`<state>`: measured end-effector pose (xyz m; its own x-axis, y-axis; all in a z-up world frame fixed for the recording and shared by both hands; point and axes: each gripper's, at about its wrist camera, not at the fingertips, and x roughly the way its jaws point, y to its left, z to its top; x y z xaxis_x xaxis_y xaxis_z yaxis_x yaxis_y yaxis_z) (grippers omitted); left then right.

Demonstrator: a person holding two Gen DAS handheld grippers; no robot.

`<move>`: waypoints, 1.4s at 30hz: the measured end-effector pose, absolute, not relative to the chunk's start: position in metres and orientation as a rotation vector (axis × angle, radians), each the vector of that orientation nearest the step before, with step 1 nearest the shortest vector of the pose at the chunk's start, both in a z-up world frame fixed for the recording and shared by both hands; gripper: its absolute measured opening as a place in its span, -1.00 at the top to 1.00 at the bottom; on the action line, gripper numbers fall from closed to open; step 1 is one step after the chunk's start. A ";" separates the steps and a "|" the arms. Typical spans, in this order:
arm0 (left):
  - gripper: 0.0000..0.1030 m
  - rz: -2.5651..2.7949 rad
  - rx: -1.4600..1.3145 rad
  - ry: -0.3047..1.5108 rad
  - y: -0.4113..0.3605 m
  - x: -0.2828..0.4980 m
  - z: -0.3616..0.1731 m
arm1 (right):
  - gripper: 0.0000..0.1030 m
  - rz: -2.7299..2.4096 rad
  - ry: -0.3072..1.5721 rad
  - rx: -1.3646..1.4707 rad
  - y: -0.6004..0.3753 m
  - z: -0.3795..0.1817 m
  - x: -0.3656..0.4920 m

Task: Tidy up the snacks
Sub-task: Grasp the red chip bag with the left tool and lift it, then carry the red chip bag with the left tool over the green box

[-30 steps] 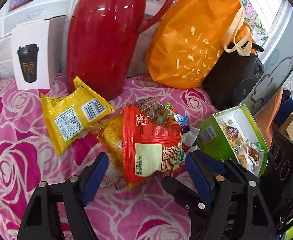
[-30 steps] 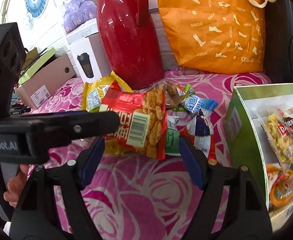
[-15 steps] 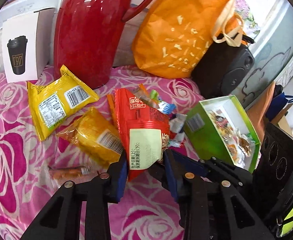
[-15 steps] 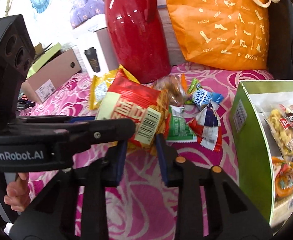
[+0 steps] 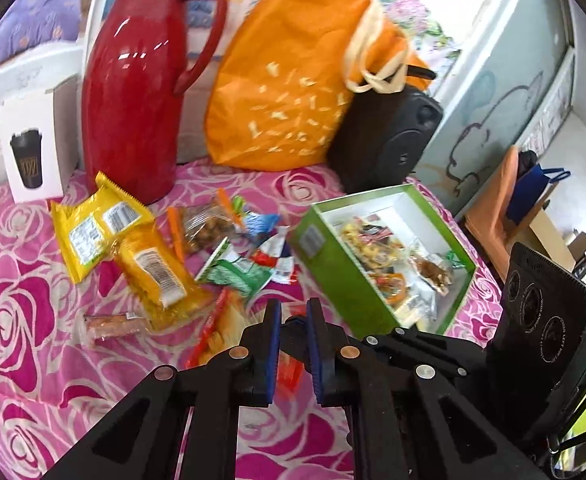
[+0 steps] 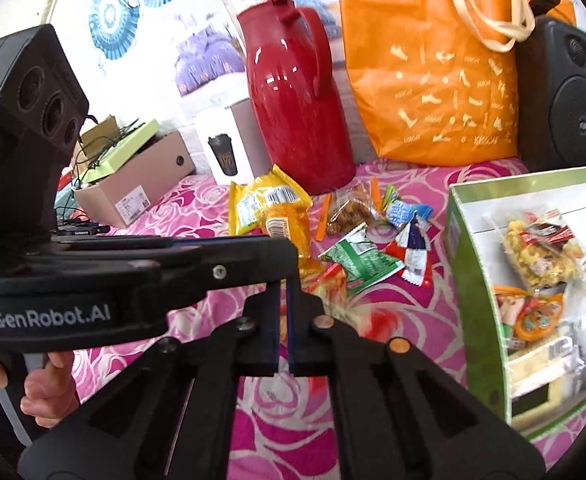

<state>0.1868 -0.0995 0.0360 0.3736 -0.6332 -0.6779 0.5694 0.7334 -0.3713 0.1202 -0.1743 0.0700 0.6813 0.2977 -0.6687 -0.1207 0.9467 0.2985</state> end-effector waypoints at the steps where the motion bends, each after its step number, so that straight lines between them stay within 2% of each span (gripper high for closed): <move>1: 0.77 -0.774 -0.078 0.902 -0.100 0.184 0.038 | 0.94 0.231 0.791 0.232 -0.175 0.070 0.117; 4: 0.68 -0.735 -0.067 0.899 -0.095 0.177 0.037 | 0.85 0.205 0.795 0.220 -0.180 0.068 0.103; 5: 0.48 -0.714 -0.067 0.904 -0.091 0.177 0.034 | 0.59 0.199 0.804 0.219 -0.181 0.066 0.100; 6: 0.33 -0.689 -0.068 0.915 -0.086 0.178 0.029 | 0.13 0.192 0.815 0.218 -0.182 0.061 0.096; 7: -0.04 -0.662 -0.077 0.926 -0.081 0.179 0.024 | -0.07 0.189 0.819 0.220 -0.183 0.059 0.094; 8: -0.23 -0.634 -0.099 0.940 -0.075 0.182 0.019 | -0.26 0.190 0.824 0.224 -0.182 0.057 0.092; 15: -0.23 -0.656 -0.121 1.061 -0.077 0.193 -0.015 | -0.27 0.134 0.949 0.252 -0.175 0.027 0.098; 30: -0.24 -0.754 -0.109 1.162 -0.106 0.216 -0.058 | -0.25 0.030 1.011 0.438 -0.200 0.002 0.092; 31: -0.24 -0.757 -0.116 1.166 -0.106 0.217 -0.059 | -0.21 0.032 1.014 0.453 -0.202 0.000 0.094; 32: -0.21 -0.758 -0.119 1.165 -0.105 0.218 -0.059 | -0.06 0.037 1.014 0.464 -0.203 -0.002 0.096; 33: -0.14 -0.758 -0.118 1.159 -0.105 0.217 -0.059 | 0.26 0.044 1.014 0.471 -0.203 -0.004 0.097; 34: 0.09 -0.754 -0.108 1.158 -0.106 0.217 -0.060 | 0.46 0.059 1.028 0.480 -0.203 -0.007 0.099; 35: 0.22 -0.749 -0.101 1.164 -0.107 0.216 -0.061 | 0.47 0.058 1.028 0.484 -0.203 -0.007 0.099; 38: 0.37 -0.743 -0.091 1.147 -0.110 0.208 -0.058 | 0.51 0.054 0.999 0.467 -0.203 0.001 0.092; 42: 0.44 -0.744 -0.077 1.116 -0.111 0.192 -0.043 | 0.53 0.051 0.959 0.451 -0.203 0.020 0.079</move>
